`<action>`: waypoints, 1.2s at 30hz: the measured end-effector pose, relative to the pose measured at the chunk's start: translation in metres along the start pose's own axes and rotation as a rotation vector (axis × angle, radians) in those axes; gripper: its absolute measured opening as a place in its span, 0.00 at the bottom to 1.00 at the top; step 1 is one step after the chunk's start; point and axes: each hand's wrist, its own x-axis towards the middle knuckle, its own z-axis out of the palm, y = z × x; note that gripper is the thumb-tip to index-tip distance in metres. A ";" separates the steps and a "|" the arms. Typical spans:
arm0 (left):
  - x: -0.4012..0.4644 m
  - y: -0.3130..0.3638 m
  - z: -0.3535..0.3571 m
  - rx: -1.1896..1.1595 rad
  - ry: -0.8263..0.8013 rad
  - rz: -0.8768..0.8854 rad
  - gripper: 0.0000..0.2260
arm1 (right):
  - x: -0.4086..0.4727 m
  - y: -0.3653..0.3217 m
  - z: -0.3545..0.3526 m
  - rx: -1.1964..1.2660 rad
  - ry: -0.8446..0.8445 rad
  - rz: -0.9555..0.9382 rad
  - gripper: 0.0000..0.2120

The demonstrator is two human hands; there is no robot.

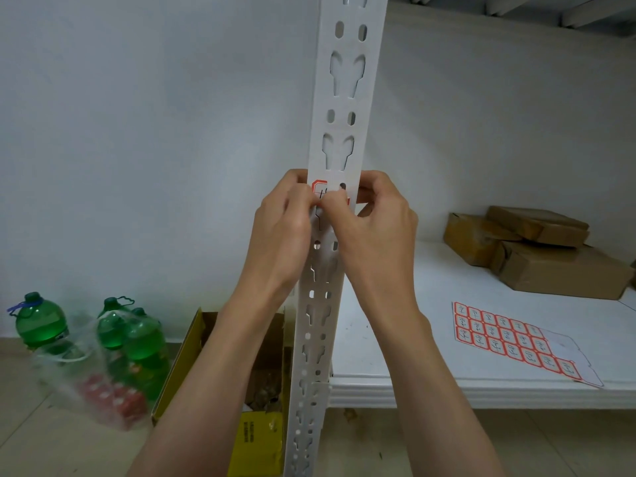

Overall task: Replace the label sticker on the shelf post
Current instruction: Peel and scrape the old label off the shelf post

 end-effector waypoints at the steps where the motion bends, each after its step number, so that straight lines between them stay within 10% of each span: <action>1: 0.000 0.000 0.000 -0.002 -0.005 0.002 0.10 | 0.000 0.000 0.000 -0.006 0.003 -0.006 0.07; 36: 0.000 -0.007 0.000 -0.064 -0.041 0.022 0.15 | 0.001 -0.007 0.005 0.034 -0.084 0.121 0.07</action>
